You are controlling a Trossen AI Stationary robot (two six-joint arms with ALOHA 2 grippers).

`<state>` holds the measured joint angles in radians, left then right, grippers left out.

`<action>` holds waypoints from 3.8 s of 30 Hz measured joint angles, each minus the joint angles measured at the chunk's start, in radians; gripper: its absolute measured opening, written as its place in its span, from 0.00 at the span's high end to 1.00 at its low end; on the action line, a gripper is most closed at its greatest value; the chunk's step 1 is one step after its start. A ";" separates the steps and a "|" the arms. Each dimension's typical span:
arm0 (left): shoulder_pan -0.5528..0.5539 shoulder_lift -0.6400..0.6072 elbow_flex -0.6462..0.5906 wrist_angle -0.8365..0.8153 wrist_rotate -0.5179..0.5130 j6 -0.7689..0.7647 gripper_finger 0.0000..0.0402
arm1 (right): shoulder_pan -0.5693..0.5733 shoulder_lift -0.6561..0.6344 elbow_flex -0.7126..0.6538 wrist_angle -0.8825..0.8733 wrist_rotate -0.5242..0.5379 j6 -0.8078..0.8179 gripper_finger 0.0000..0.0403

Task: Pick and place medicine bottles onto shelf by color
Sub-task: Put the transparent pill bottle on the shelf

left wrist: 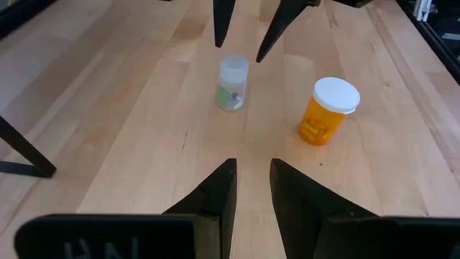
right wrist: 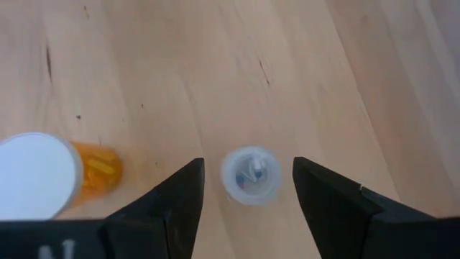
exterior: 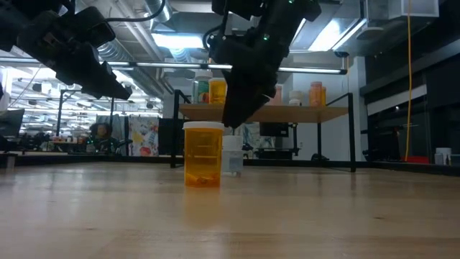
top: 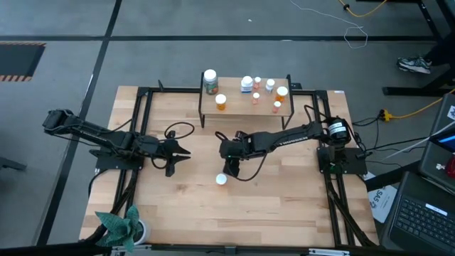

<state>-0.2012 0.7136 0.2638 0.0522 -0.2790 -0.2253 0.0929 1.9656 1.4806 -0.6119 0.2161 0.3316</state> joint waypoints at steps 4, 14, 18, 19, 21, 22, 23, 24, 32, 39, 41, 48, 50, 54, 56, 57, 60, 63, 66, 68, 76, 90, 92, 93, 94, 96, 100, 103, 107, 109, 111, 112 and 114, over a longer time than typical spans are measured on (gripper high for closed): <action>0.000 0.000 0.000 0.000 0.000 0.000 0.80 | 0.000 0.000 0.000 0.026 0.000 -0.037 0.46; 0.000 0.000 0.000 -0.002 0.000 0.000 0.80 | -0.005 0.000 0.000 0.040 0.000 -0.011 0.39; 0.000 0.000 0.000 -0.020 -0.001 0.000 0.80 | -0.005 0.000 0.000 0.039 0.000 0.006 0.29; 0.000 0.000 0.000 -0.024 -0.001 0.000 0.80 | -0.005 0.000 0.000 0.039 0.000 0.006 0.26; 0.000 0.000 0.000 -0.024 -0.001 0.000 0.80 | -0.005 0.000 0.000 0.039 0.000 0.004 0.23; 0.000 0.000 0.000 -0.024 -0.001 0.000 0.80 | -0.005 0.003 0.000 0.039 0.000 0.002 0.23; 0.000 0.000 0.000 -0.025 -0.001 0.000 0.80 | -0.005 0.005 0.001 0.037 0.000 0.000 0.22; 0.000 0.000 0.000 -0.025 -0.001 0.000 0.80 | -0.005 0.008 0.001 0.030 0.000 0.000 0.22; 0.000 0.000 0.000 -0.034 -0.001 0.000 0.80 | -0.005 0.039 0.001 -0.004 0.001 0.004 0.22; 0.000 0.000 0.000 -0.041 -0.001 0.001 0.80 | -0.010 0.058 0.001 -0.014 0.001 0.004 0.22; 0.000 0.000 0.000 -0.041 -0.001 0.000 0.80 | -0.010 0.058 0.001 -0.007 0.003 0.003 0.22; 0.000 0.000 0.000 -0.045 -0.001 0.000 0.80 | -0.012 0.058 0.001 0.003 0.044 0.004 0.29; 0.000 0.000 0.000 -0.046 -0.001 0.000 0.80 | -0.013 0.058 0.001 -0.002 0.039 0.004 0.34; 0.000 0.000 0.000 -0.046 -0.001 0.000 0.80 | -0.012 0.058 0.001 0.000 0.024 0.006 0.44; 0.000 0.000 0.000 -0.046 -0.001 0.000 0.80 | -0.013 0.058 0.001 0.001 0.003 0.008 0.48; 0.000 0.000 0.000 -0.046 -0.001 0.000 0.80 | -0.012 0.058 0.001 0.000 -0.002 0.012 0.51; 0.000 0.000 0.000 -0.046 -0.001 0.000 0.80 | -0.012 0.058 0.001 0.001 -0.002 0.036 0.58; 0.000 0.000 0.000 -0.046 -0.001 0.000 0.80 | -0.012 0.058 0.001 0.001 -0.001 0.057 0.65; 0.000 0.000 0.000 -0.046 -0.001 0.000 0.80 | -0.012 0.055 0.013 -0.016 -0.001 0.060 0.66; 0.000 0.000 0.000 -0.046 -0.001 0.000 0.80 | -0.012 0.054 0.043 -0.033 -0.001 0.060 0.66; 0.000 0.000 0.000 -0.069 -0.001 0.000 0.80 | -0.012 0.049 0.343 -0.394 0.122 0.056 0.65; 0.000 0.000 0.000 -0.069 -0.001 0.000 0.80 | -0.117 0.047 0.868 -0.838 0.368 0.007 0.65; 0.000 0.000 0.000 -0.068 -0.001 0.000 0.80 | -0.160 0.047 0.875 -0.839 0.368 -0.002 0.65; 0.000 0.000 0.000 -0.068 -0.001 0.000 0.80 | -0.184 0.047 0.872 -0.839 0.363 -0.002 0.65; 0.000 0.000 0.000 -0.068 -0.001 0.000 0.80 | -0.209 0.047 0.865 -0.842 0.345 -0.003 0.65; 0.000 0.000 0.000 -0.068 -0.001 0.000 0.80 | -0.260 0.047 0.840 -0.839 0.268 -0.003 0.65; 0.000 0.000 0.000 -0.068 -0.001 0.000 0.80 | -0.344 0.048 0.750 -0.779 0.160 -0.004 0.65; 0.000 0.000 0.000 -0.068 -0.001 0.000 0.80 | -0.387 0.047 0.677 -0.721 0.144 -0.004 0.65; 0.000 0.000 0.000 -0.068 -0.001 0.000 0.80 | -0.421 0.049 0.608 -0.638 0.091 -0.025 0.65; 0.000 0.000 0.000 -0.068 -0.001 0.000 0.80 | -0.426 0.048 0.590 -0.591 0.087 -0.031 0.65; 0.000 0.000 0.000 -0.068 -0.002 0.000 0.80 | -0.429 0.048 0.575 -0.570 0.085 -0.050 0.65; 0.000 0.000 0.000 -0.068 -0.002 0.000 0.80 | -0.430 0.048 0.572 -0.564 0.085 -0.054 0.65; 0.000 0.000 0.000 -0.068 -0.002 0.000 0.80 | -0.429 0.048 0.567 -0.560 0.097 -0.055 0.64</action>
<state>-0.2010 0.7134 0.2638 -0.0156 -0.2806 -0.2249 -0.3366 2.0139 2.0474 -1.1717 0.3132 0.2762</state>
